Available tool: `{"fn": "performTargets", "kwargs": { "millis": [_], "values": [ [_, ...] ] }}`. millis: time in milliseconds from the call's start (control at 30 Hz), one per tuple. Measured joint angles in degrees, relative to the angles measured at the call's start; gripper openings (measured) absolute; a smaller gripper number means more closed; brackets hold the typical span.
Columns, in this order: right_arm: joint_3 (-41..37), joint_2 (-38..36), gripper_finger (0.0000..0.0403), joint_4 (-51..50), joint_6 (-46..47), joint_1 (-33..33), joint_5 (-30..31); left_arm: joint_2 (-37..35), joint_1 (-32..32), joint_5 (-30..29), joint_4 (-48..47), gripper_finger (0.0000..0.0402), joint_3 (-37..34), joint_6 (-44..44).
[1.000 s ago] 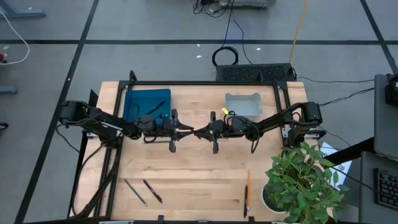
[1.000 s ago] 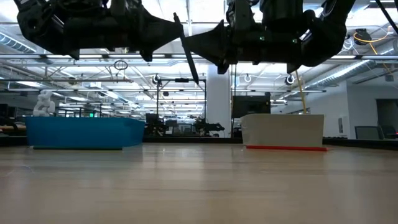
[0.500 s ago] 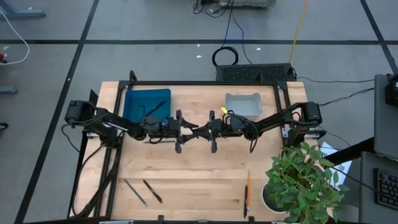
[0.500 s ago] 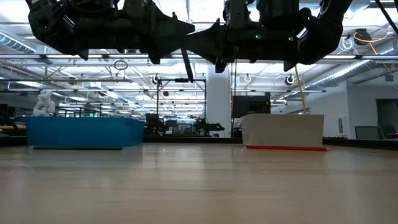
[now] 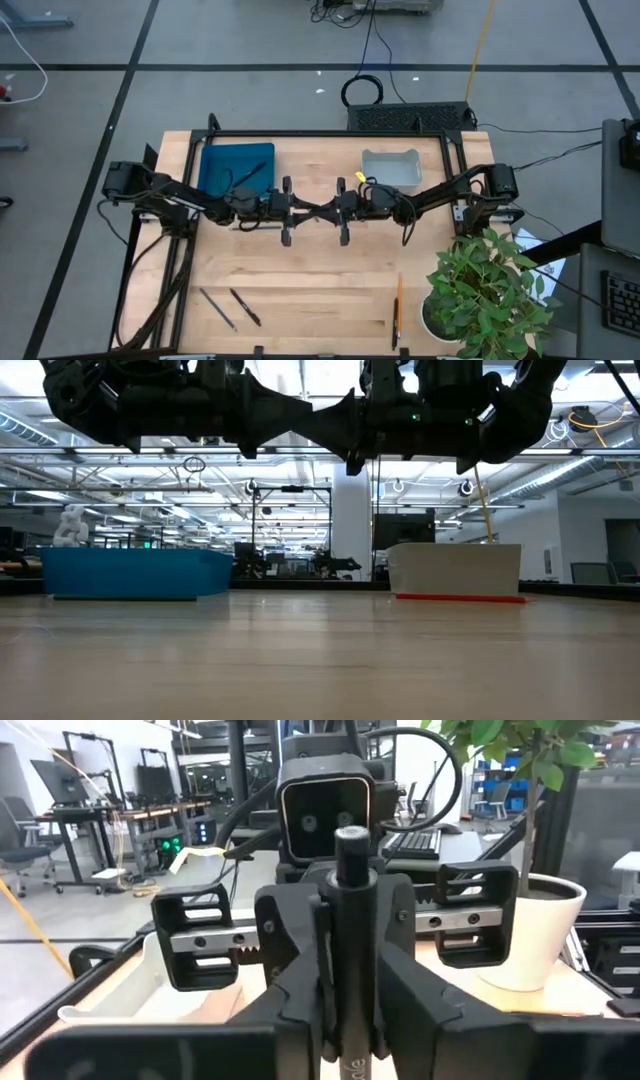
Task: Sort pens & pencils
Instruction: Put the black pen into the blue bin
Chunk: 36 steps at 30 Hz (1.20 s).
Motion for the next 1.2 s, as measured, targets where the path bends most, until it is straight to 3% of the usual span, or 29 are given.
{"fn": "performTargets", "kwargs": {
  "millis": [67,367,667,900,1033,1200],
  "values": [
    [-0.05,0.0,0.0007,-0.36,0.09,-0.02,-0.06,-0.02,0.05,0.02,-0.18,0.0043,-0.04,0.23],
    [-0.07,0.02,0.0004,-0.86,-0.17,-0.02,0.32,-0.02,0.05,-0.31,-0.75,0.0002,0.02,0.85],
    [0.09,-0.59,0.0001,-4.34,1.19,-0.16,0.15,-1.05,0.1,-0.36,-2.88,0.0005,-0.1,1.4],
    [0.13,-3.82,0.0004,-19.89,1.78,-0.12,-0.14,-13.39,0.12,-3.44,-19.41,0.0036,-0.15,2.05],
    [0.15,-4.37,0.0044,-27.23,2.29,-0.02,-0.1,-20.08,0.05,-3.88,-29.32,0.004,-0.15,-0.65],
    [0.13,-3.2,0.014,-38.81,2.06,0.38,-0.05,-24.17,0.05,-3.88,-36.84,0.0041,-0.15,-3.47]
  ]
}}
